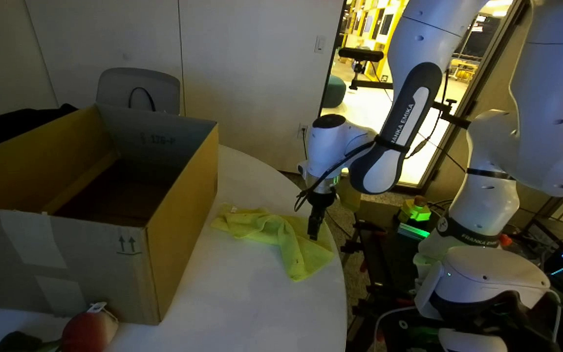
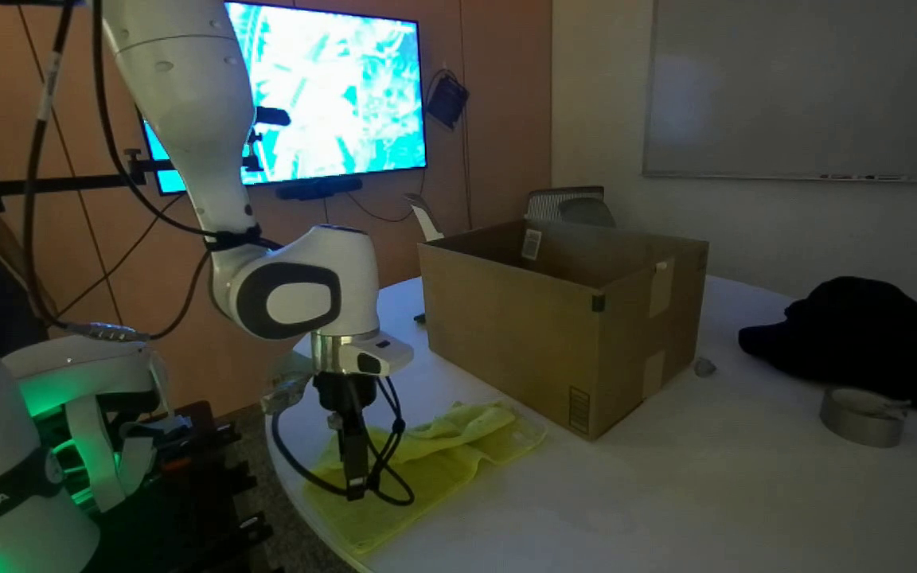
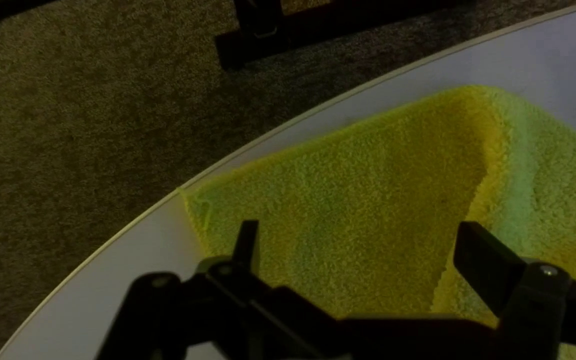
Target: Pick up the marker and wrap it on the cloth, the pick up the cloth and put it in the box
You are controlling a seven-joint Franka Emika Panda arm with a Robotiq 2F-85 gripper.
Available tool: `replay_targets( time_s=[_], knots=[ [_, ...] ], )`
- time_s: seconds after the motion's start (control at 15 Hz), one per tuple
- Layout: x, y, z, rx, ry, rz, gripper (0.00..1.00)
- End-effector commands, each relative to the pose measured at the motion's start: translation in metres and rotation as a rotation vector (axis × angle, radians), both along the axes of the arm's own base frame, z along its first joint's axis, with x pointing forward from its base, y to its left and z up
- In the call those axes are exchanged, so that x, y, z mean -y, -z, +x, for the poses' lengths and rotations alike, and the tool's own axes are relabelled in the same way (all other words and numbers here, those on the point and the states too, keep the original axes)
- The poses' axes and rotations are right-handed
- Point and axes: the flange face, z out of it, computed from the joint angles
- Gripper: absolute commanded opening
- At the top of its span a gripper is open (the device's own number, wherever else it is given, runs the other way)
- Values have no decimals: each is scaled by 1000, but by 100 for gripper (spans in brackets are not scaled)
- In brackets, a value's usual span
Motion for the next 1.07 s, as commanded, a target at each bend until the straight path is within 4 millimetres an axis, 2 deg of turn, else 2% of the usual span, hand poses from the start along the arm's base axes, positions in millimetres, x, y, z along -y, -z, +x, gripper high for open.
replay_targets(
  time_s=[0.0, 0.67, 1.0],
  knots=[
    [-1, 9, -7, 2, -63, 24, 100],
    [-1, 40, -15, -23, -129, 48, 100],
    [-2, 44, -15, -19, -136, 60, 100]
  ],
)
